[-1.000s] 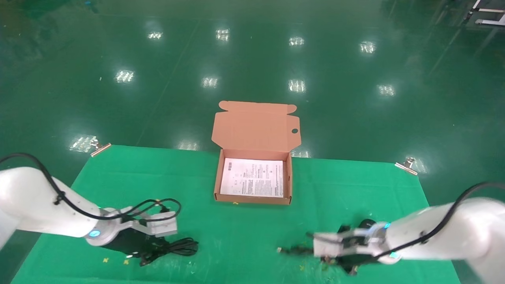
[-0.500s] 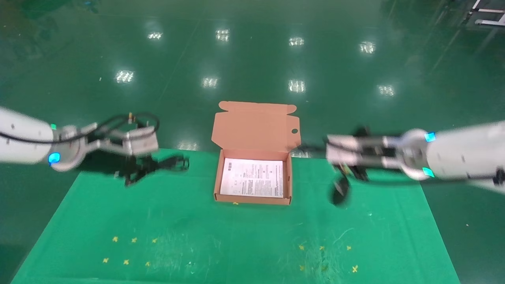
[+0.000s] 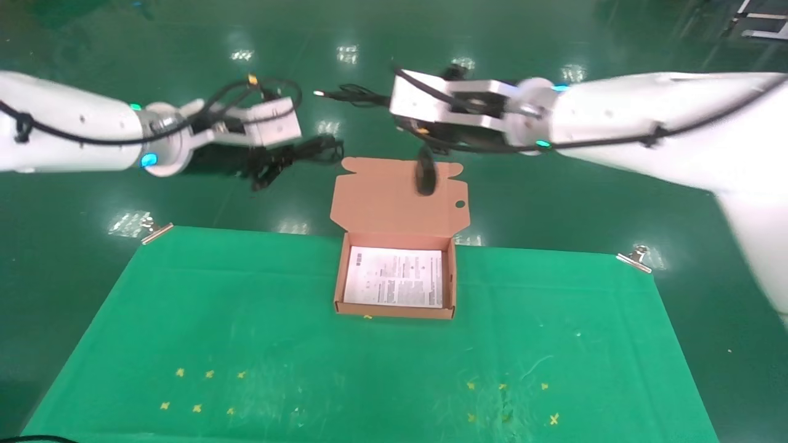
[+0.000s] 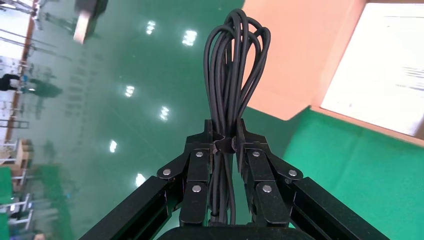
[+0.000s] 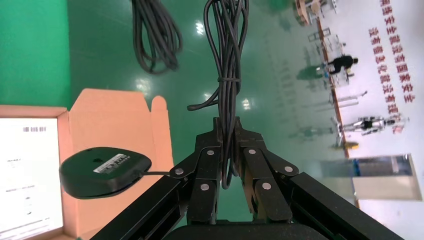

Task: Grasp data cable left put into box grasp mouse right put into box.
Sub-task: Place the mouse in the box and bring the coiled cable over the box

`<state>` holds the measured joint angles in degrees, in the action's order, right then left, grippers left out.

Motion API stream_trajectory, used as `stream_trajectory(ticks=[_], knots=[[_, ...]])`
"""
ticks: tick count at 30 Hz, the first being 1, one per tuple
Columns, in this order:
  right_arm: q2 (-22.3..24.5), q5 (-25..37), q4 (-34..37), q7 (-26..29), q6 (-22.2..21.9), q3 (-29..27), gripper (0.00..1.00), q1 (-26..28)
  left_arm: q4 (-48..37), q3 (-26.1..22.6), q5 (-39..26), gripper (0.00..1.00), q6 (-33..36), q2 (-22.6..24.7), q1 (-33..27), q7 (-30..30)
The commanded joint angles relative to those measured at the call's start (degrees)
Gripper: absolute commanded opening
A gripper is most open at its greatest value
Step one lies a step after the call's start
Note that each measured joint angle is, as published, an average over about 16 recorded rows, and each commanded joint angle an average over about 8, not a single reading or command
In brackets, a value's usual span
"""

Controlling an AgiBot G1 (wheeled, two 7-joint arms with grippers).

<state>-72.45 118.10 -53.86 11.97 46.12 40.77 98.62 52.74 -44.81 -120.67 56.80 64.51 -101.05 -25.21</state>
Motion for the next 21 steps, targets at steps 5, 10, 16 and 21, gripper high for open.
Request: stream_trajectory(ticks=[5,10,16,21], knots=[[-3.13,-1.85,4.97,-3.88,-1.57,0.03,0.0,2.27,-2.48,0.11,-0.37,0.0,-1.11,1.59,-1.63,0.54],[-3.73,-2.52,5.89,-4.55,-1.86,0.27,0.0,2.76,-3.36,0.0,-0.73,0.0,-0.9,1.67,-2.02,0.43],[-3.94,-2.78,6.43,-5.06,-2.0,1.24,0.0,2.0,-3.16,-0.45,-1.69,0.0,0.68,0.45,-1.71,-0.68],[-4.42,-2.86,8.12,-5.54,-2.5,2.6,0.0,0.96,-1.15,-0.85,-2.79,0.0,2.4,-1.52,-1.18,-1.97]])
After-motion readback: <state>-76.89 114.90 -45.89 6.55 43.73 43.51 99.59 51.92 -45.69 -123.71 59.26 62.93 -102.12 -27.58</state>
